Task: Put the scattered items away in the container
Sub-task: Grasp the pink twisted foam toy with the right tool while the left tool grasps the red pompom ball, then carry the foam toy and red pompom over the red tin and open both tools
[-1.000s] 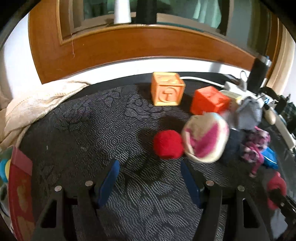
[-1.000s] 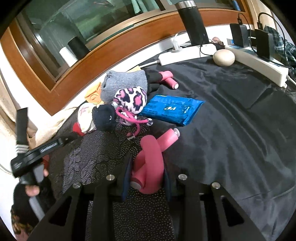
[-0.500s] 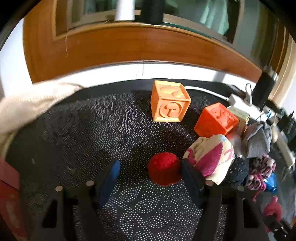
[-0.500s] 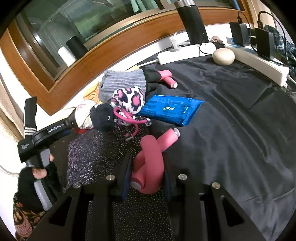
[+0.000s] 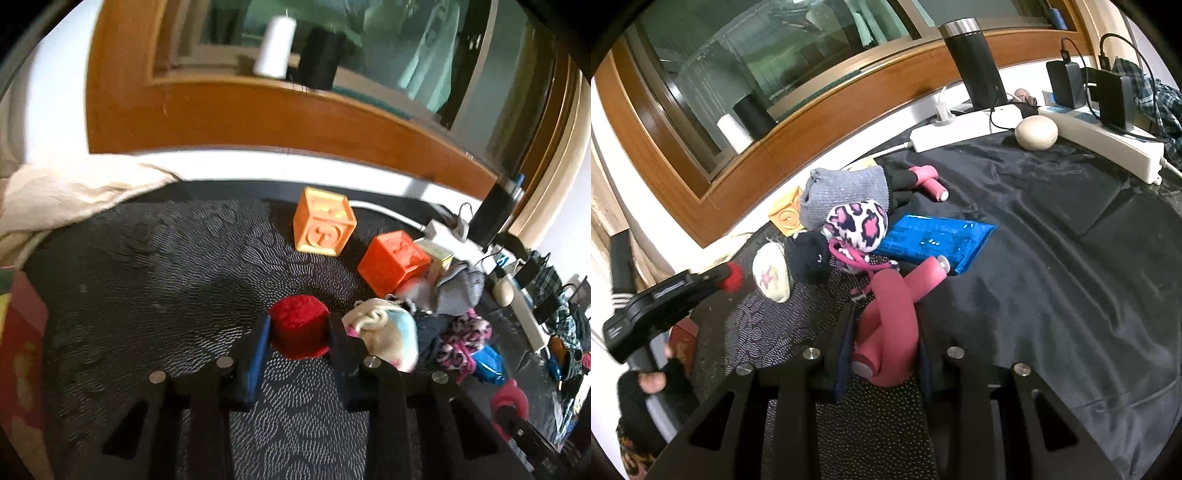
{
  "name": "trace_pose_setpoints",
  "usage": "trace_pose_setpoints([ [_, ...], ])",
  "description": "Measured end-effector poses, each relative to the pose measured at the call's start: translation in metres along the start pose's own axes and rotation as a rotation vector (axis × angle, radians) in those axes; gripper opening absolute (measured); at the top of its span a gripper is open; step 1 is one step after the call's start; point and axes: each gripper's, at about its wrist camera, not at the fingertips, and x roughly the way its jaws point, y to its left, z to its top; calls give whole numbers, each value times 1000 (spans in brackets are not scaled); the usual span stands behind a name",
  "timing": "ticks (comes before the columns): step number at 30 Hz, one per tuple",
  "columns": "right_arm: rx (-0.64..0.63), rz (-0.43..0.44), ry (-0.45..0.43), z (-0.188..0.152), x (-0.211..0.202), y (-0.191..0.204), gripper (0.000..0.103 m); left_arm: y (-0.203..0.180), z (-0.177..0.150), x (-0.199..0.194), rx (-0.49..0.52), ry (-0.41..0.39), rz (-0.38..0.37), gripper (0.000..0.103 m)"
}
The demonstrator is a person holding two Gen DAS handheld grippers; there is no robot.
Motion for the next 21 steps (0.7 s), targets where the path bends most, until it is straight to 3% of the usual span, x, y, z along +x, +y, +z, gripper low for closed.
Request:
trace_pose_setpoints([
  [11, 12, -18, -23, -1, -2, 0, 33, 13, -23, -76, -12, -105, 21, 32],
  [18, -33, -58, -33, -4, -3, 13, 33, 59, -48, -130, -57, -166, 86, 32],
  [21, -39, -31, -25, -5, -8, 26, 33, 85, -59, -152, -83, -191, 137, 32],
])
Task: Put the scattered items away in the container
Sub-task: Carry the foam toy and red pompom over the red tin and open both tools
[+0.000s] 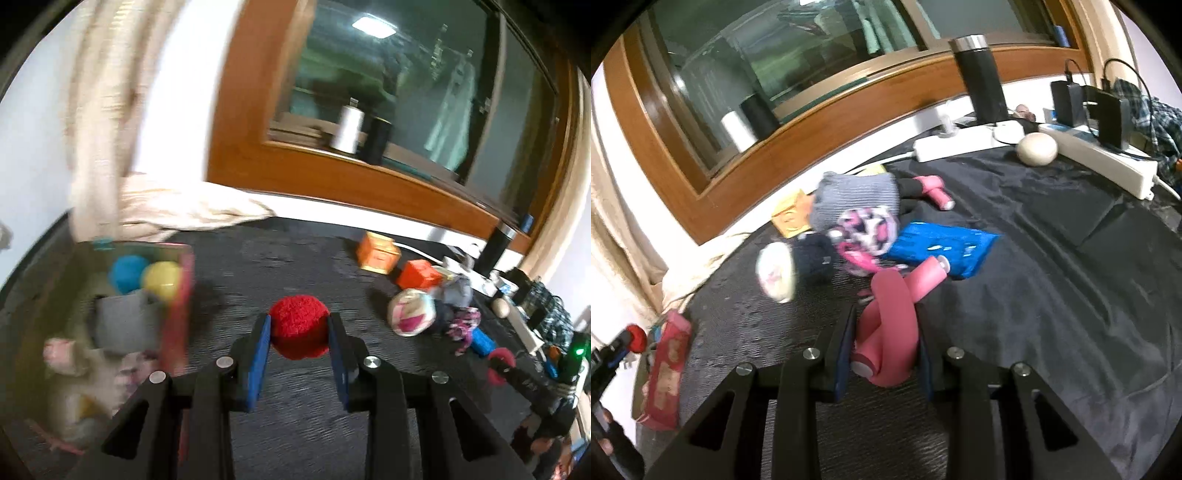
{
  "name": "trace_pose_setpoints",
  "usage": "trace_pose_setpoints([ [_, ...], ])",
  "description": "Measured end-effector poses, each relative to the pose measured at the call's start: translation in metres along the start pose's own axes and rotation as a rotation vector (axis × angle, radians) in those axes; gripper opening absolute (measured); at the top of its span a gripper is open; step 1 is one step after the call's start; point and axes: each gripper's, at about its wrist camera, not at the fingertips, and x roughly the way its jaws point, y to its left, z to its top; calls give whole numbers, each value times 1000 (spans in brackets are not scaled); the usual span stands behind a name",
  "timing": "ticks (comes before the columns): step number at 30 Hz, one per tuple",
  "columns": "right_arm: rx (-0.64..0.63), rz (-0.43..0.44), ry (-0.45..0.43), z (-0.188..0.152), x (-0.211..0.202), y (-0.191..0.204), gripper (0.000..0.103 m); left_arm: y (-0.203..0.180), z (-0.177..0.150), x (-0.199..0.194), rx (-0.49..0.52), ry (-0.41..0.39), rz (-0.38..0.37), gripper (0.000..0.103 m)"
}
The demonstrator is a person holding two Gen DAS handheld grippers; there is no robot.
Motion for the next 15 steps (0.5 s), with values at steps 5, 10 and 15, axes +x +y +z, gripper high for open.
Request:
trace_pose_setpoints([
  [5, -85, 122, 22, -3, -10, 59, 33, 52, -7, -26, -53, -35, 104, 32],
  [10, -230, 264, 41, -13, -15, 140, 33, 104, -14, -47, -124, -55, 192, 32],
  [15, -344, 370, 69, -30, -15, 212, 33, 136, -23, -57, -166, -59, 235, 32],
])
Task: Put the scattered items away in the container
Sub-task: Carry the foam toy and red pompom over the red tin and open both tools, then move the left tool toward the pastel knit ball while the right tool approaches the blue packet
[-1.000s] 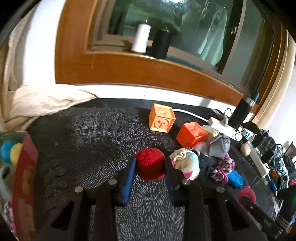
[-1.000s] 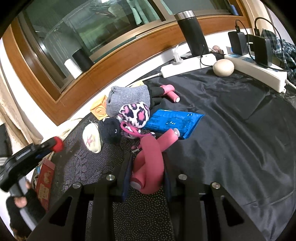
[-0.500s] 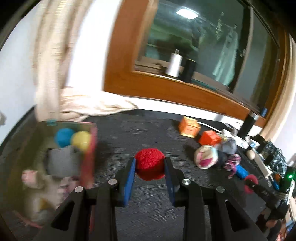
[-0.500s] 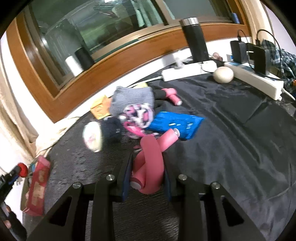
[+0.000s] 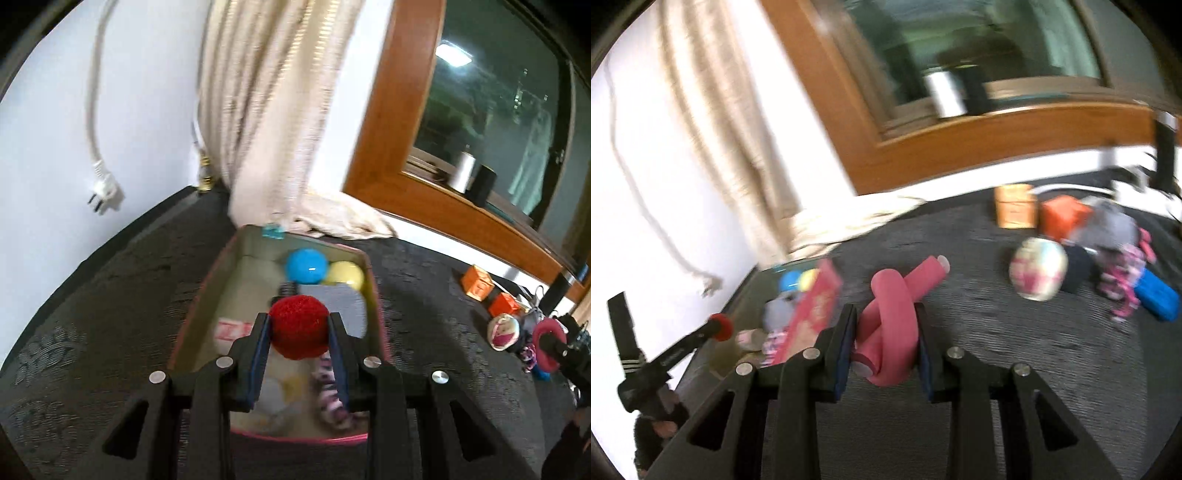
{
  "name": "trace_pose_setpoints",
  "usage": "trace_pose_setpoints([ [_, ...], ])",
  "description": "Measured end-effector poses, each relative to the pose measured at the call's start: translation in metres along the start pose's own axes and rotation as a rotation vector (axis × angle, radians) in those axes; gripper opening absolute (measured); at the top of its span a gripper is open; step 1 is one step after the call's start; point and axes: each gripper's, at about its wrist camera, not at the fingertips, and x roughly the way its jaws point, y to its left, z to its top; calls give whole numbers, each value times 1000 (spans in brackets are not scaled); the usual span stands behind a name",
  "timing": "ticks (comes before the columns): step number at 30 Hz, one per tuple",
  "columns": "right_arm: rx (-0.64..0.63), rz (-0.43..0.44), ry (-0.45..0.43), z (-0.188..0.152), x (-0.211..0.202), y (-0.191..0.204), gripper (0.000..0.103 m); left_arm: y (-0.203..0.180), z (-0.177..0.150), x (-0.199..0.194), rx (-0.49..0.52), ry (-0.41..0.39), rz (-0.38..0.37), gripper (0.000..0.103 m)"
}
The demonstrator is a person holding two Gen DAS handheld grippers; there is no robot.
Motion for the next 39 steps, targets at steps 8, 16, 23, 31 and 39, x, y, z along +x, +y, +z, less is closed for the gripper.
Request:
trace_pose_setpoints([
  [8, -111, 111, 41, 2, 33, 78, 33, 37, -5, -3, -68, -7, 8, 79],
  [16, -161, 192, 72, -1, 57, 121, 33, 61, -9, -7, -111, -18, 28, 79],
  [23, -201, 321, 160, -1, 91, 151, 35, 68, -10, -9, -129, -24, 41, 79],
  [31, -193, 360, 227, -13, 104, 143, 61, 69, -11, -11, -134, -24, 44, 79],
  [39, -102, 277, 204, -11, 100, 104, 61, 52, -10, -11, -110, -19, 25, 79],
])
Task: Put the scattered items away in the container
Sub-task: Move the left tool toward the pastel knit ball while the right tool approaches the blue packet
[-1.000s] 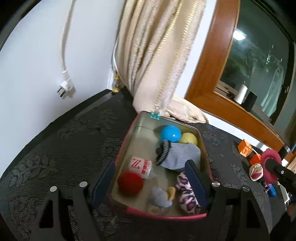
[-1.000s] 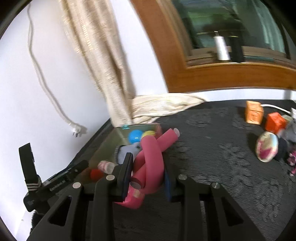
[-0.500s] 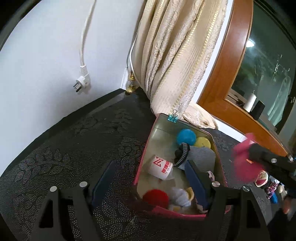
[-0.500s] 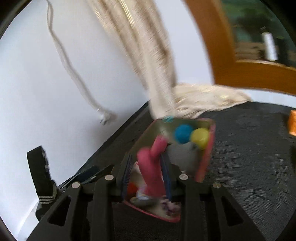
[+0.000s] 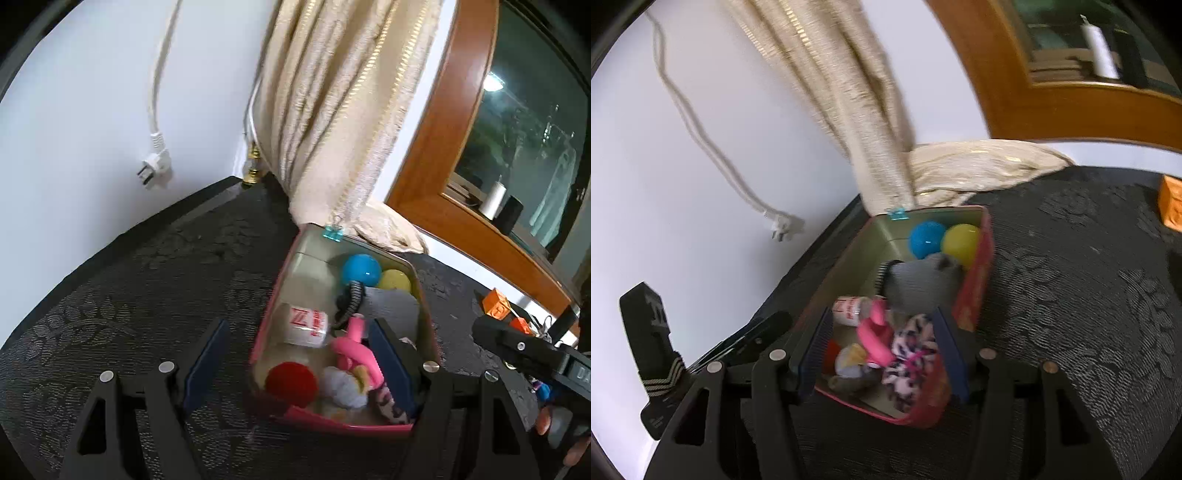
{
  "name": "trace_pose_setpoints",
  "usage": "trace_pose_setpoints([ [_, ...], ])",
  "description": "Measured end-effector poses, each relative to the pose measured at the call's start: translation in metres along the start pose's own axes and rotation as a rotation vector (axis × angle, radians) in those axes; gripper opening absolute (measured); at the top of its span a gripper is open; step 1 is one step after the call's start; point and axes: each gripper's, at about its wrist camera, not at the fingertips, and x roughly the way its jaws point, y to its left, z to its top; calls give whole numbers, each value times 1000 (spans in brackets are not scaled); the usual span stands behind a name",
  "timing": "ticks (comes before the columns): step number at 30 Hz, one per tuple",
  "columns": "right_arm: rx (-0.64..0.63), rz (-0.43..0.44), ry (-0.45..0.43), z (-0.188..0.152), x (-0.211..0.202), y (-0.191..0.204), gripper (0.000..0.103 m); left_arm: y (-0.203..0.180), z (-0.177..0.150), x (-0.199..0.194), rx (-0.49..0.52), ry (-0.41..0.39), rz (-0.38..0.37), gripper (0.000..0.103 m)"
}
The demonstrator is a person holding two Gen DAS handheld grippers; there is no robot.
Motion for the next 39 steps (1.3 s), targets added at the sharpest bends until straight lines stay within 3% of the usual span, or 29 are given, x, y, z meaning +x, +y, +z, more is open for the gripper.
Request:
trace_pose_setpoints([
  [18, 104, -122, -95, -5, -53, -65, 61, -78, -3, 0, 126, 25, -72, 79],
  [23, 88, -213, -120, -15, -81, -97, 61, -113, -7, 5, 186, 44, -106, 79],
  [34, 164, -506, -172, -53, -186, -231, 61, -204, -31, 29, 319, 130, -187, 79],
  [39, 151, -654, -170, -63, -219, -273, 61, -253, -49, 41, 392, 167, -223, 79],
])
